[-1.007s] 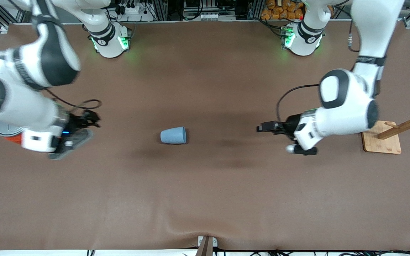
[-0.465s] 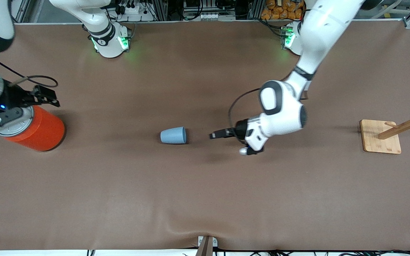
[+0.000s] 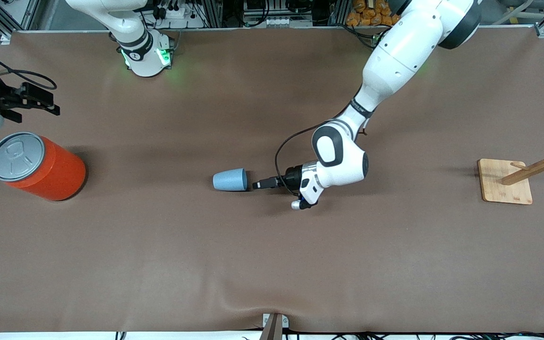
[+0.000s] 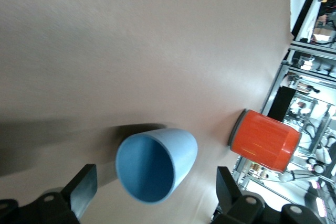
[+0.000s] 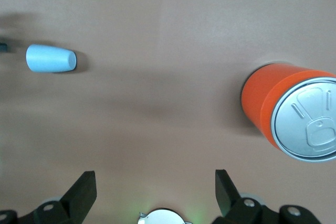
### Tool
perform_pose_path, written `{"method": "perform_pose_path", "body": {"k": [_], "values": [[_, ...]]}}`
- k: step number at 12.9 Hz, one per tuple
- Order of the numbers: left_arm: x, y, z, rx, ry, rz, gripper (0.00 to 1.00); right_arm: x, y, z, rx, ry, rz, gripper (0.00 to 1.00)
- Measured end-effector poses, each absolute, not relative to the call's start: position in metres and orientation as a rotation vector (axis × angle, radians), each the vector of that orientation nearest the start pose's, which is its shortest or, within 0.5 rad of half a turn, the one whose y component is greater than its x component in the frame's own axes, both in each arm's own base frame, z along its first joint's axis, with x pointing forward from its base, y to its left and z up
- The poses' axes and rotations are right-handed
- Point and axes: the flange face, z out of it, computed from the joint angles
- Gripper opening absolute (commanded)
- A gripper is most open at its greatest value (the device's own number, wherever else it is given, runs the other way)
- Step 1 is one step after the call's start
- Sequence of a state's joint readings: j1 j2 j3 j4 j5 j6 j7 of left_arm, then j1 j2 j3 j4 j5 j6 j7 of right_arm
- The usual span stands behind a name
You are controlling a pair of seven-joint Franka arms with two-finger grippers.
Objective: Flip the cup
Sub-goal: 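Grasp the blue cup lying on its side with the left gripper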
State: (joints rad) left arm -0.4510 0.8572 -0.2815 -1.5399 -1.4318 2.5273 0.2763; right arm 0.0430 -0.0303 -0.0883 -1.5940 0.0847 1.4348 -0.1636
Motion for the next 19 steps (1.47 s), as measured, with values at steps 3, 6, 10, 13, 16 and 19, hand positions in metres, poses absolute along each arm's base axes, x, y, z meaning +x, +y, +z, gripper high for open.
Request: {"method": "perform_pose_path", "body": {"k": [3,6,10,13,16,19], "values": [[0.545,-0.468,0.162,2.055,0.334,-0.215,0.72,0.526,-0.031,0.624,-3.039,-0.111,0.193,1.00],[0.534,-0.477,0.138,2.020,0.335,-0.210,0.70,0.517,-0.042,0.638,-3.062,0.006,0.258,1.00],[0.528,-0.501,0.125,1.978,0.354,-0.224,0.35,0.515,-0.033,0.654,-3.106,0.051,0.238,1.00],[0.531,-0.514,0.128,1.963,0.317,-0.200,0.00,0.515,-0.036,0.655,-3.123,0.059,0.235,1.00],[0.564,-0.496,0.156,1.999,0.193,-0.012,0.00,0.518,-0.037,0.666,-3.131,0.065,0.188,1.00],[0.614,-0.459,0.219,2.100,0.187,0.089,0.00,0.519,-0.035,0.669,-3.131,0.059,0.187,1.00]]}}
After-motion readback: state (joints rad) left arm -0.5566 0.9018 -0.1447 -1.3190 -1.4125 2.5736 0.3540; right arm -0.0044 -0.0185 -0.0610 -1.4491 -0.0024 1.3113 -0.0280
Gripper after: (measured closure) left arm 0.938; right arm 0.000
